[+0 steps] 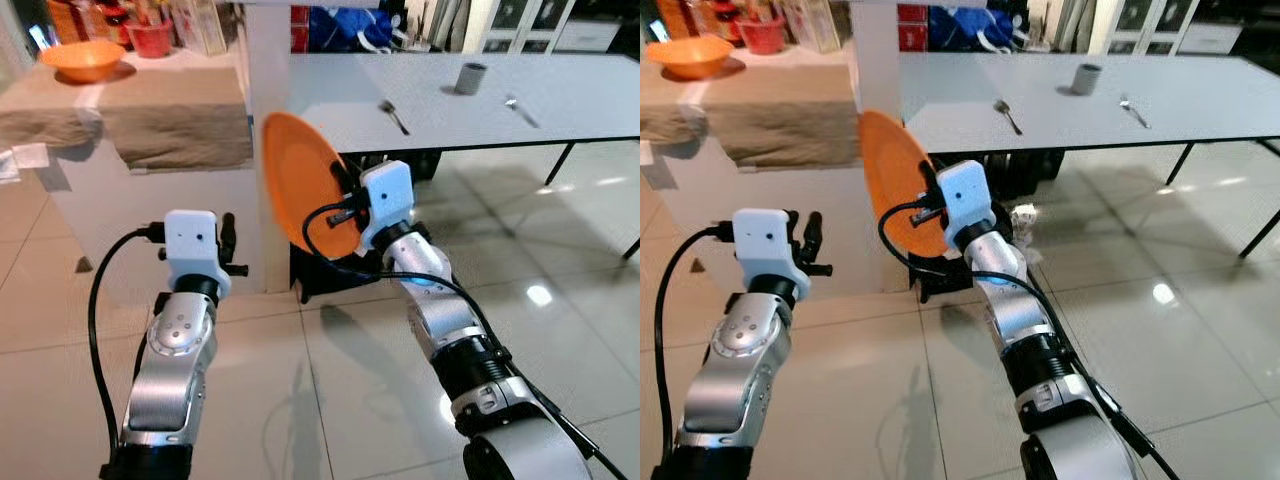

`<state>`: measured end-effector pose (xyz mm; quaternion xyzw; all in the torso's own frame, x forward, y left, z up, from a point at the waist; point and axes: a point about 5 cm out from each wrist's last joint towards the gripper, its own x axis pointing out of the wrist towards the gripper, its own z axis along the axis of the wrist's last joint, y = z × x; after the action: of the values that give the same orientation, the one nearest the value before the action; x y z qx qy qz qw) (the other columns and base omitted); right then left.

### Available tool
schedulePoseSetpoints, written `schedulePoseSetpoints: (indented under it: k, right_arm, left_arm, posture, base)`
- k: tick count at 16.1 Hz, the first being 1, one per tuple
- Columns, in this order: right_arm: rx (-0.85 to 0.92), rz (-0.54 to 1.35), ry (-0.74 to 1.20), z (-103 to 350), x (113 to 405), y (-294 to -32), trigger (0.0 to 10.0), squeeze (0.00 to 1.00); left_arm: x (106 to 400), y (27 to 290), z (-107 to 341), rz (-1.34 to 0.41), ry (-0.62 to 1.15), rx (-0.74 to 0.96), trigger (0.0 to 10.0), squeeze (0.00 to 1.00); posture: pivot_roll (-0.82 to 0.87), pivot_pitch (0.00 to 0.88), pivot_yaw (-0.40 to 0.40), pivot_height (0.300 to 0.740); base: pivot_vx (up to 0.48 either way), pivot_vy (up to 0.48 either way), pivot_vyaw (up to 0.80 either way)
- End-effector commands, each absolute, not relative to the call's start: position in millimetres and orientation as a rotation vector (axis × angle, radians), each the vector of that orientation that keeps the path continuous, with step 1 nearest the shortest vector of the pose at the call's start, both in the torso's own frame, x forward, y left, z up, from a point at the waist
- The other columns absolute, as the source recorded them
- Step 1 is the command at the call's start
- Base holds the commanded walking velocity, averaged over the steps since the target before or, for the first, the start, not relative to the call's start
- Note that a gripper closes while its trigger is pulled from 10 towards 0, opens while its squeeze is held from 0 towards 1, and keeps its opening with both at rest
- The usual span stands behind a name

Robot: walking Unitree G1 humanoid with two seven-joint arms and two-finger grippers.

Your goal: Setting the table

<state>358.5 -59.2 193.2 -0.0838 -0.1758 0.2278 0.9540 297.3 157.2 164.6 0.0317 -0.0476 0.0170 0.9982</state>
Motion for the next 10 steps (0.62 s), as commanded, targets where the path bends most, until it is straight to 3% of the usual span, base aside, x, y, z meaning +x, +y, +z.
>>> schedulePoseSetpoints:
  k: [1, 10]
  right_arm:
    - [-0.164, 0.438, -0.42, 207.9, 359.6, -65.3, 0.0, 0.0]
    - [-0.175, 0.445, -0.406, 205.1, 360.1, -65.5, 0.0, 0.0]
  left_arm:
    - [298.6, 150.9, 165.4, 0.024, -0.101, 0.07, 10.0, 0.0]
    - [300.4, 152.4, 162.8, 0.053, -0.089, 0.058, 10.0, 0.0]
  posture:
    - [0.02, 0.0, -0.026, 0.74]
    - [0.01, 0.0, -0.023, 0.74]
  base:
    - [0.465, 0.0, 0.0]
    - [0.461, 0.0, 0.0]
